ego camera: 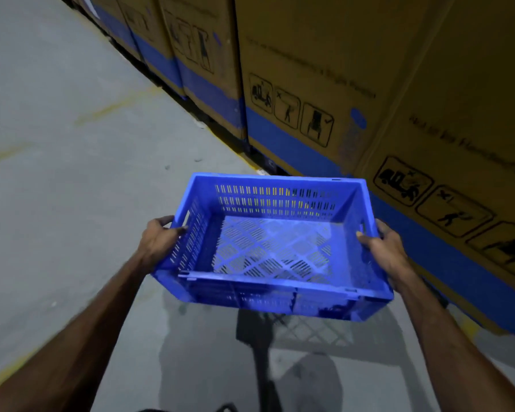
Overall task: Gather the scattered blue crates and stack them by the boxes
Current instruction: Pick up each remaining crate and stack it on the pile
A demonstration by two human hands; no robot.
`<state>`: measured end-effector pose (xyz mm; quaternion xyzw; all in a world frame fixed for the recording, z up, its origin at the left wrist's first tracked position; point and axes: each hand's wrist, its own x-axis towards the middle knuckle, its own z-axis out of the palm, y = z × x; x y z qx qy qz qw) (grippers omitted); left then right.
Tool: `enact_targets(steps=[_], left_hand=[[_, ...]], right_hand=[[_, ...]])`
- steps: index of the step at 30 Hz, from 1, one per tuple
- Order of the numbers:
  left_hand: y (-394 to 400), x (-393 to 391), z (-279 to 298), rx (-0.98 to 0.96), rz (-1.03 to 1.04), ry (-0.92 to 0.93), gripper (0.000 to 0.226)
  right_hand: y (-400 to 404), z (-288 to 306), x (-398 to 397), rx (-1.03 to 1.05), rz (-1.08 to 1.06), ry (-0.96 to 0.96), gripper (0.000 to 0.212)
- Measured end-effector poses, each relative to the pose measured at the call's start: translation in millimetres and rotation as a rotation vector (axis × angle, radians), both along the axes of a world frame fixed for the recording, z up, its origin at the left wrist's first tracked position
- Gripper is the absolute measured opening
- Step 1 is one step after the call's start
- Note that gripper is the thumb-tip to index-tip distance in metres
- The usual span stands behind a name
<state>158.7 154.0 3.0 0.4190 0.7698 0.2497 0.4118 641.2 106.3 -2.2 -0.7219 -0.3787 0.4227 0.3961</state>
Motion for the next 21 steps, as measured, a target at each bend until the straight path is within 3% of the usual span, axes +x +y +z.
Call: enact_targets(steps=[9, 13, 17, 21], left_hand=[[-63, -52, 294, 0.115, 0.136, -0.059, 0.026], [-105, -93, 394, 0.138, 0.202, -0.064, 0.020], [-152, -128, 458, 0.195, 0.263, -0.041, 0.019], [-199, -164, 486, 0.246, 0.334, -0.080, 0.023]], right_hand=[[18, 288, -53, 0.093, 0.201, -0.004, 0.030], [9, 392, -97, 0.132, 0.301, -0.004, 0.035], [1, 449, -148, 0.160, 0.368, 0.021, 0.036], [-4, 472, -201, 0.206, 0.441, 0.087, 0.034]])
